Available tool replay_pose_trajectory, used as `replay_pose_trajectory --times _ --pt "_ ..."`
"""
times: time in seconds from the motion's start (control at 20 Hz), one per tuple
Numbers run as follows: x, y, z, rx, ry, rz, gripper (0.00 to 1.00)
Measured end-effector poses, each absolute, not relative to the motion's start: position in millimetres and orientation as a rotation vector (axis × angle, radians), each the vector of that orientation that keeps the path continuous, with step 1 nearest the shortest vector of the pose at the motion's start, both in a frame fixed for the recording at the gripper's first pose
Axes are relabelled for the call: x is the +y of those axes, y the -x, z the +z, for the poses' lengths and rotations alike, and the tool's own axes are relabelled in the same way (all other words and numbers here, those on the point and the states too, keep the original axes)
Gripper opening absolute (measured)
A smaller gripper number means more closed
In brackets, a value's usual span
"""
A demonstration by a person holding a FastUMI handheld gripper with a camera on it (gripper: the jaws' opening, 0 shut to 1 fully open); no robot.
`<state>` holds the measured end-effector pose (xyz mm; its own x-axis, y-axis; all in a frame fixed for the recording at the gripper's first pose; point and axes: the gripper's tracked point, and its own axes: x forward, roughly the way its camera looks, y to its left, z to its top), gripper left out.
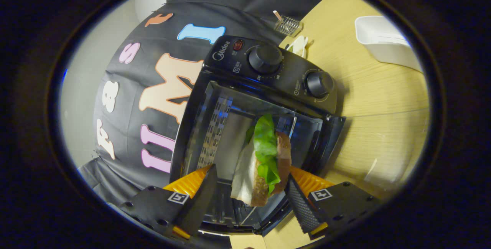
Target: Open the toaster oven, put the food inside, and close the toaster oven door.
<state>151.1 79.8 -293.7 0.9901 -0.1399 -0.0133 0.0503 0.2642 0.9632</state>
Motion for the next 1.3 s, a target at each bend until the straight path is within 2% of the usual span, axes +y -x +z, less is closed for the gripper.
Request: replay_pose_trajectory --times 0.2,0.4,0.6,0.7,0.75,0.85,1.0,1.1,1.3 --pt "73 -125 -290 -0.094 -1.272 -0.151 0.98" --pt "69 -92 -285 -0.020 -1.131 -0.162 0.98" --pt "79 -115 -301 0.077 -1.057 -0.156 0.98" --pt "102 -121 -313 0.196 -0.955 -0.077 0.99" --pt "91 -116 -311 0.175 -0.929 -0.117 1.00" --pt "85 -101 -298 0.074 -1.043 -0.129 0.99" --pt "77 -64 -329 0.152 -1.002 -0.188 0.99" --pt "74 -44 -320 0.160 -0.960 -0.180 0.99" --pt "66 9 -324 0.299 -0.758 -0.203 0.98"
